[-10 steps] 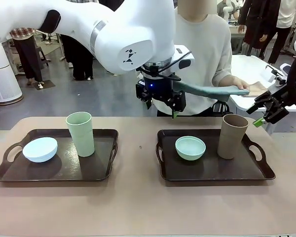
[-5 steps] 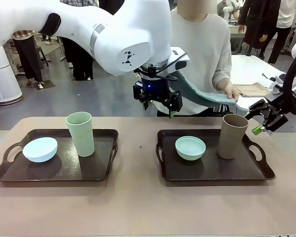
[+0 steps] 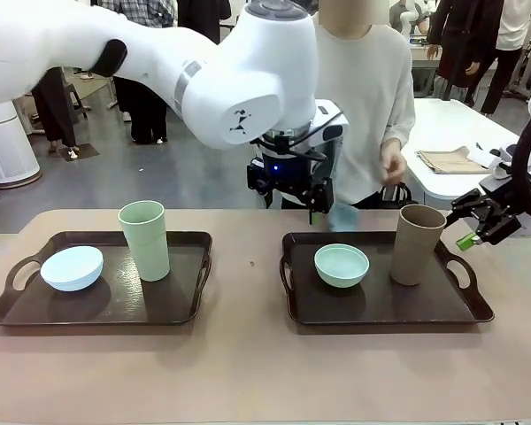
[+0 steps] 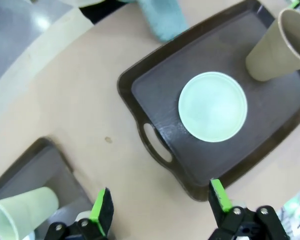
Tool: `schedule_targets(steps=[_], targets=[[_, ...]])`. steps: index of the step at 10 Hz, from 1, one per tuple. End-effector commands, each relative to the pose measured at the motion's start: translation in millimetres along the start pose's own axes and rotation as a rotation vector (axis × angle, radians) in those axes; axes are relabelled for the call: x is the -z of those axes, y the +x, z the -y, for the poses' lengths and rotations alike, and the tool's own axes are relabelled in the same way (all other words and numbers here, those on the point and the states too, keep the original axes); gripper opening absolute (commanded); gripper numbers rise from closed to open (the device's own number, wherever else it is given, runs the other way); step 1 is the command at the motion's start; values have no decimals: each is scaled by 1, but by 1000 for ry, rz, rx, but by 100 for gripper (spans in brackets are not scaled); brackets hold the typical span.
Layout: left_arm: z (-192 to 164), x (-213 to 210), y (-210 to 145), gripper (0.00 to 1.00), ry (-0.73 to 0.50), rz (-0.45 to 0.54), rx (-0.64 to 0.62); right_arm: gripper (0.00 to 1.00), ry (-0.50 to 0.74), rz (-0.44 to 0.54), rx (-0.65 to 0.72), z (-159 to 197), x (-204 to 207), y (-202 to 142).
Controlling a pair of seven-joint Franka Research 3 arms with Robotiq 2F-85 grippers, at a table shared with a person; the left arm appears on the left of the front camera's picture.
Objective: Set up a tray with a mat and arrange the tableware.
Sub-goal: Pick up the Picnic Bowl and Reusable plastic cup from the Handle tray in front of the human's position and hold them in the air.
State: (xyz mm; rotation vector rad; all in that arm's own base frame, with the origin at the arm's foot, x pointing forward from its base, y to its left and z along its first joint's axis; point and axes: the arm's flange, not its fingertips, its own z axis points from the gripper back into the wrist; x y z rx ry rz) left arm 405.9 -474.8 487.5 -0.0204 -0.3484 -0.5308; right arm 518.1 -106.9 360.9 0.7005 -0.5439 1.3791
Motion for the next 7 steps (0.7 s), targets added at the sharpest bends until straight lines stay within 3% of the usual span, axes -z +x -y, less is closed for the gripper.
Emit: schedule_targets(steps=[1, 5, 7], targets=[[11, 21, 5, 100, 0, 28, -50, 100, -20, 27, -3, 15, 23, 0], [22, 63, 22, 100, 52, -26, -320, 100, -47, 94, -35, 30, 36, 2], [15, 75, 33, 100, 72, -70, -342, 100, -2, 105, -42, 31, 45, 1]])
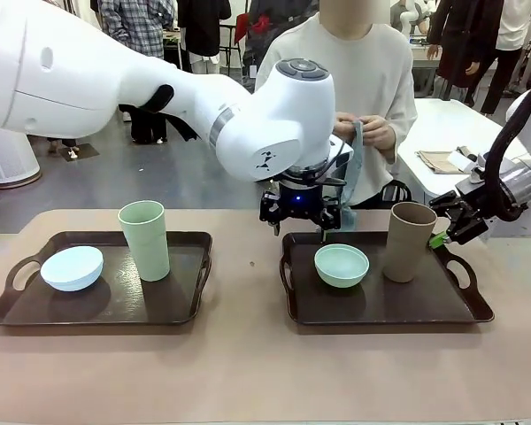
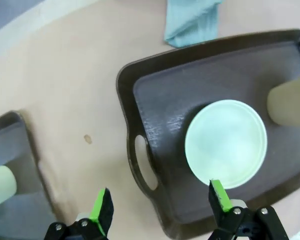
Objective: Set up a tray with a mat and arrange the tableware.
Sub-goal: Pick up the Picnic Bowl and Reusable plastic cup from the Handle tray in front of the human's position and hold them in the air.
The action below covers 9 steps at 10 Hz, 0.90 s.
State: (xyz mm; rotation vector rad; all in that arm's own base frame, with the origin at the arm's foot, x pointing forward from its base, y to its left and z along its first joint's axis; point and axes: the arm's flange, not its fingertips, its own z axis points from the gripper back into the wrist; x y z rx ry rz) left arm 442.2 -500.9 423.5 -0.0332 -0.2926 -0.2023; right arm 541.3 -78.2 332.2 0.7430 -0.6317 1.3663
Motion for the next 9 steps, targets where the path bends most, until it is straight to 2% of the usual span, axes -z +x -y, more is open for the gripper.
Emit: schedule_targets(steps=[1, 4, 6, 9], targets=[[3, 7, 18, 100, 43, -41, -50, 100, 43, 16, -21, 4, 10, -3], [-12, 27, 40, 100, 36, -72, -125, 100, 71, 10, -42, 2, 21, 2], [-10, 32, 40, 100, 14, -96, -151, 100, 91, 16, -52, 3, 29, 7], [5, 30, 26, 100, -27, -117, -113, 100, 106, 5, -63, 4, 43, 11]])
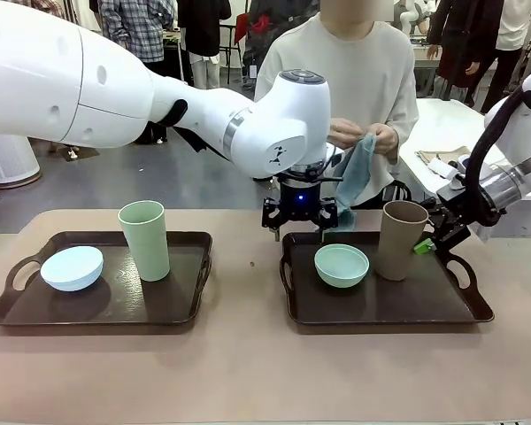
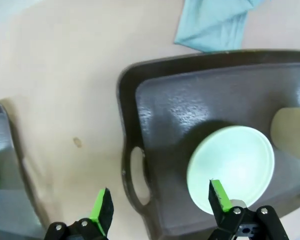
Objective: Set up a tray with a mat and arrange the tableware.
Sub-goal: Pick up the Picnic Bowl and Reusable plastic cup from the Handle tray in front of the human's position and hold them in the air.
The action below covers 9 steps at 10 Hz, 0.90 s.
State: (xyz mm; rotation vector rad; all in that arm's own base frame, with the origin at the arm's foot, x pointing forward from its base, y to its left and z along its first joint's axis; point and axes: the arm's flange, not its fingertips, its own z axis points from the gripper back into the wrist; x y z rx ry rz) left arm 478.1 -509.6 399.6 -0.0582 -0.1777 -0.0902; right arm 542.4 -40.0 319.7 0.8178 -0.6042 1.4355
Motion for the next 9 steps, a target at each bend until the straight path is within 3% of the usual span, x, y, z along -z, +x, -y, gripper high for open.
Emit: schedule_targets(steps=[1, 9], targets=[[6, -3, -8, 100, -10, -9, 18, 100, 20, -11, -26, 6, 9, -2], [12, 18, -26, 100, -102, -80, 45, 100, 16, 33, -35, 32, 21, -1]])
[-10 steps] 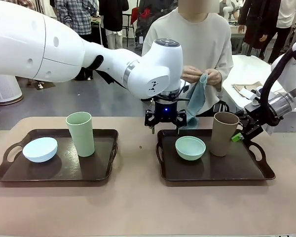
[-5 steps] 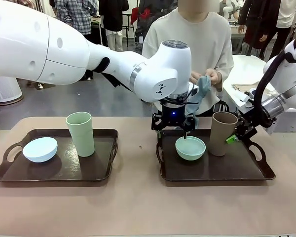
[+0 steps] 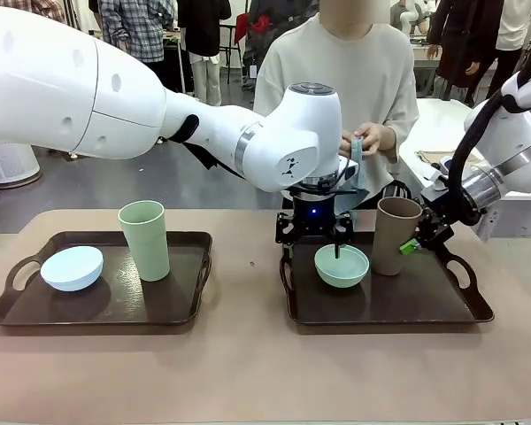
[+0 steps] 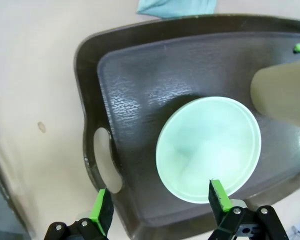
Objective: Set up a tray with a mat and arrange the tableware.
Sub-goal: Pick up the Picnic Bowl and Reusable plastic cup from the Handle tray in front of the human's position and hold them in the air.
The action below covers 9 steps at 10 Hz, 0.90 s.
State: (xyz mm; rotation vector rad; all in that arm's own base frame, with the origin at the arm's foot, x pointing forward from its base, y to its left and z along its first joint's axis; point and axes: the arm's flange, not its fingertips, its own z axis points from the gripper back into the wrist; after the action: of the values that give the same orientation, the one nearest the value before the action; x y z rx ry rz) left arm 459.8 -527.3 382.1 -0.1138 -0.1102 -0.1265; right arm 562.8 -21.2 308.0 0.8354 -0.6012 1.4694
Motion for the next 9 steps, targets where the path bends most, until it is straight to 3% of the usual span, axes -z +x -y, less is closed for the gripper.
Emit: schedule_targets(steps=[1, 9], targets=[[-9, 7, -5, 100, -51, -14, 4, 100, -12, 33, -4, 11, 0, -6], [-16, 31, 6, 100, -94, -31, 25, 100, 14, 84, -27, 14, 7, -6]])
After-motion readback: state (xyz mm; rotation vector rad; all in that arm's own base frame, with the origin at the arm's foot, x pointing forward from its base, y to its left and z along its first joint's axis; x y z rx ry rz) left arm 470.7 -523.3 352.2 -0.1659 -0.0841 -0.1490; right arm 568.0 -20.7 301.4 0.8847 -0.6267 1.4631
